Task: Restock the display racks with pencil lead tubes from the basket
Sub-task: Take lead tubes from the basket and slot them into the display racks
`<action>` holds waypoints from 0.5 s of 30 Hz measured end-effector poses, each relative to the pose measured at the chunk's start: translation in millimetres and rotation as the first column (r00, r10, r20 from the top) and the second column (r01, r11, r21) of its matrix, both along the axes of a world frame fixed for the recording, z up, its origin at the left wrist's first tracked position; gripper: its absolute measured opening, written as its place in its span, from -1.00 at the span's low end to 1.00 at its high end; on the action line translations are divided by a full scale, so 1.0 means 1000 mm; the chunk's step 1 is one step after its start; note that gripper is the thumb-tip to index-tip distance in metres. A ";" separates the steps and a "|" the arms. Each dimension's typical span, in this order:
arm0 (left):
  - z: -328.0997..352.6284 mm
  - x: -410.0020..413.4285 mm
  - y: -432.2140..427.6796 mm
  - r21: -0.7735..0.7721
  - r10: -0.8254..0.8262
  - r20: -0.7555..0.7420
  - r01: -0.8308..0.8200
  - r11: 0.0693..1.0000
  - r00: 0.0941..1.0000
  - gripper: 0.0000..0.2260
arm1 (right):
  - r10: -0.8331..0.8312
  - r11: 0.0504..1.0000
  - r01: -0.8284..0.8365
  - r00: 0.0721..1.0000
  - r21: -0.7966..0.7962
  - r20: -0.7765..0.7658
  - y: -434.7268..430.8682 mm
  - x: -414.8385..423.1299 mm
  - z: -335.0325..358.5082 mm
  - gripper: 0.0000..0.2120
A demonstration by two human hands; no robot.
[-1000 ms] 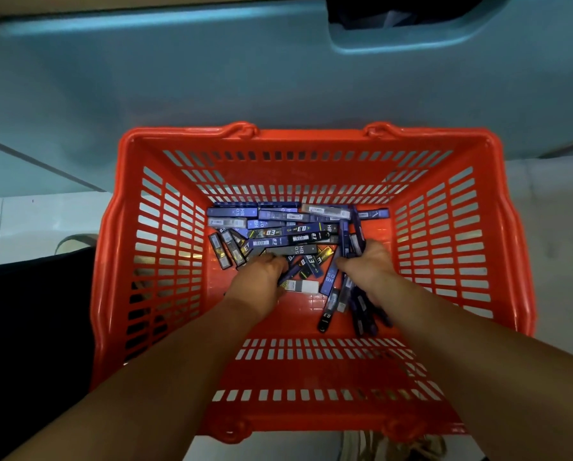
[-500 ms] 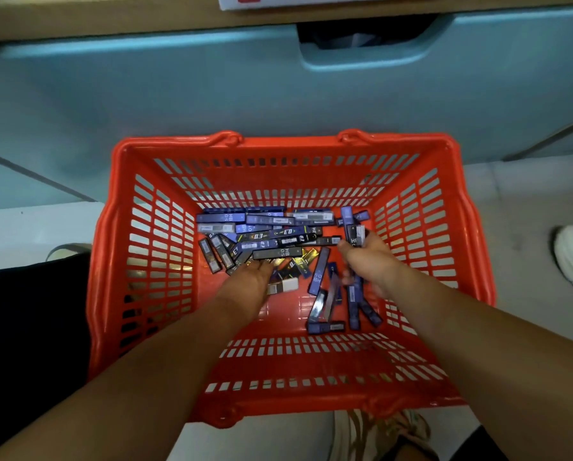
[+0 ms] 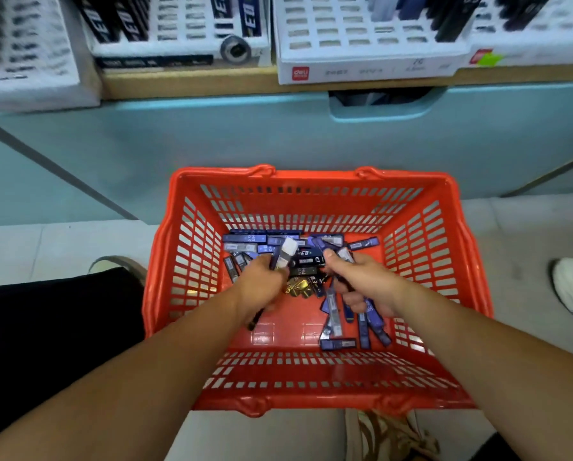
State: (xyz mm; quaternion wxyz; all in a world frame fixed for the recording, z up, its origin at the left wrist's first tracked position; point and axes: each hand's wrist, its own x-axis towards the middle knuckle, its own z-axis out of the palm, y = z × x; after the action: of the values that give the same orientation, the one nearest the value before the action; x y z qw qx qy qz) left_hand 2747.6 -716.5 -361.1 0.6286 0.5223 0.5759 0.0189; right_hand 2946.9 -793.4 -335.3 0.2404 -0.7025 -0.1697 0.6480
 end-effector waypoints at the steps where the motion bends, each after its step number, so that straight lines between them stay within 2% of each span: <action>1: 0.008 0.004 0.003 0.000 0.092 0.025 -0.092 0.996 0.995 -0.84 | 0.015 1.000 -0.014 0.999 0.012 -0.033 0.003 -0.001 0.008 -0.51; 4: 0.041 0.013 0.014 0.023 0.255 0.111 -0.259 0.966 0.961 -0.67 | 0.042 0.998 -0.036 0.993 0.056 -0.113 0.014 -0.005 0.038 -0.53; 7: 0.088 0.012 0.022 -0.057 0.342 0.242 -0.339 0.939 0.908 -0.64 | 0.086 0.993 -0.074 0.986 0.089 -0.141 0.023 -0.011 0.075 -0.46; 10: 0.130 0.008 0.026 -0.028 0.307 0.301 -0.313 0.949 0.903 -0.61 | 0.161 0.981 -0.145 0.979 0.127 -0.126 0.028 -0.018 0.117 -0.48; 15: 0.189 -0.002 0.037 0.047 0.267 0.376 -0.306 0.951 0.887 -0.76 | 0.304 0.943 -0.291 0.951 0.162 -0.056 0.033 -0.029 0.184 -0.45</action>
State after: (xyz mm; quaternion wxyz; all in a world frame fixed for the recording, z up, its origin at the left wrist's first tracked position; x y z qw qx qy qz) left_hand 2745.5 -679.3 -172.4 0.6864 0.4511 0.5180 0.2387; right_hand 2917.8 -760.6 -150.9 0.1991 -0.6218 -0.3128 0.6898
